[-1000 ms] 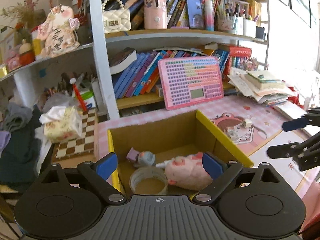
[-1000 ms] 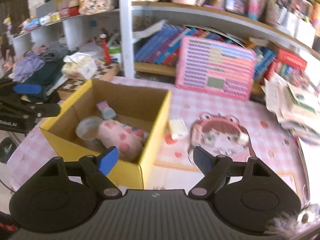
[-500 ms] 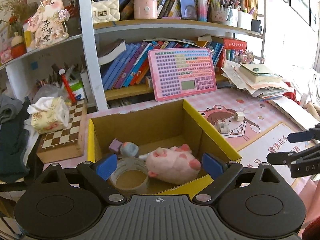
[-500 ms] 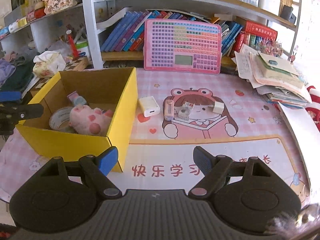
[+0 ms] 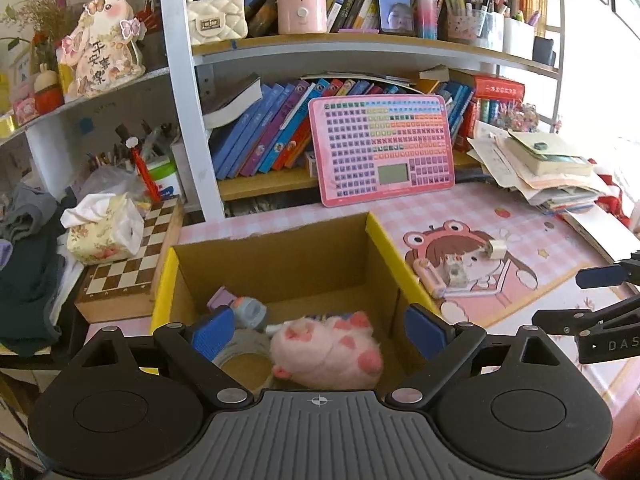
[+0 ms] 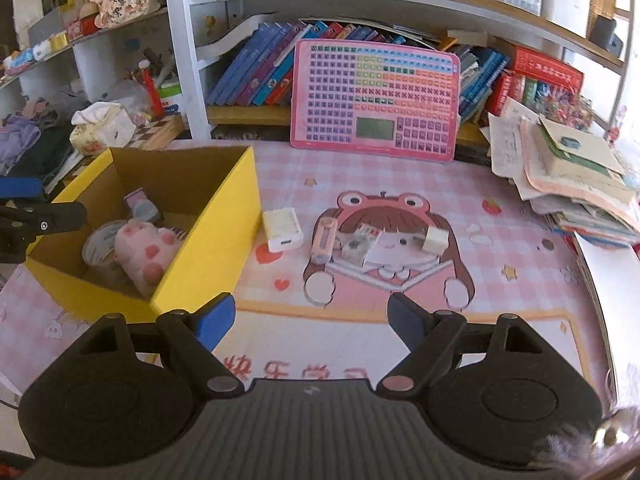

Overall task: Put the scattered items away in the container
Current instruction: 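Move both tools out of the box back over the desk mat, then grasp the white charger with the right tool while the left tool grasps the small red-labelled box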

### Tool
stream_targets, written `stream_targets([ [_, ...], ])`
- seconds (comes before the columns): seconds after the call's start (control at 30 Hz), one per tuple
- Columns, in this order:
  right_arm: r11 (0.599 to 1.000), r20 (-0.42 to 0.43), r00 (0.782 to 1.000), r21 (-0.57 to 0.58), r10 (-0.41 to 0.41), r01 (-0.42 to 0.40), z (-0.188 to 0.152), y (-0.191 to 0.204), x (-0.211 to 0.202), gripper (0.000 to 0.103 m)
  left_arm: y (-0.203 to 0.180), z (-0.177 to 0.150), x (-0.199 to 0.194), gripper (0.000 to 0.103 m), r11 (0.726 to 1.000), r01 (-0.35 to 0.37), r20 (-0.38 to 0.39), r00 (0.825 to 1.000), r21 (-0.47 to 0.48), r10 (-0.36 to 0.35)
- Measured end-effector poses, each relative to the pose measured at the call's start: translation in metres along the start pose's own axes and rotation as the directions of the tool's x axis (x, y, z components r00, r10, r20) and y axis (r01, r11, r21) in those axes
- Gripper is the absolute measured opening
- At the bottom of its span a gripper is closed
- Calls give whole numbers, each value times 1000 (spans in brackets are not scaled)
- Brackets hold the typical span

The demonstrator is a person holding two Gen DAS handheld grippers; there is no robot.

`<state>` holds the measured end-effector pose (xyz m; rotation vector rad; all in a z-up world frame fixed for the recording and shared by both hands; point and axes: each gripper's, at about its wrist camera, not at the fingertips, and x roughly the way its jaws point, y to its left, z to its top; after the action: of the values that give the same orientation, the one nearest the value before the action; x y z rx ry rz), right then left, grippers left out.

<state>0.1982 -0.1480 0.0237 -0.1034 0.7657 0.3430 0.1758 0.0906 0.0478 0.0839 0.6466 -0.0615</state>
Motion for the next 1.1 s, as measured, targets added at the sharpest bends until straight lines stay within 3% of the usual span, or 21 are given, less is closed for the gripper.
stream_targets([
  [0.17, 999, 17, 999, -10, 39, -39, 10, -36, 8, 83, -36, 15, 7, 94, 1000, -8, 7, 1000, -22, 8],
  [0.4, 998, 2, 998, -8, 60, -60, 13, -91, 35, 81, -105, 39, 29, 94, 999, -7, 10, 1000, 42, 6],
  [0.63, 999, -27, 999, -28, 45, -46, 14, -135, 71, 80, -159, 48, 61, 94, 996, 86, -24, 996, 39, -85],
  [0.77, 999, -60, 997, -23, 47, -49, 14, -152, 91, 67, -184, 47, 90, 93, 989, 83, -69, 995, 122, -75],
  [0.83, 997, -69, 995, -24, 71, -73, 15, -157, 96, 63, -188, 46, 104, 92, 990, 88, -92, 993, 110, -78],
  [0.9, 996, -72, 995, -46, 74, -77, 16, -160, 102, 58, -192, 46, 119, 84, 991, 95, -120, 989, 90, -84],
  [1.1, 996, -84, 994, -57, 64, -69, 23, -174, 131, 51, -206, 37, 160, 71, 994, 82, -172, 983, 71, -69],
])
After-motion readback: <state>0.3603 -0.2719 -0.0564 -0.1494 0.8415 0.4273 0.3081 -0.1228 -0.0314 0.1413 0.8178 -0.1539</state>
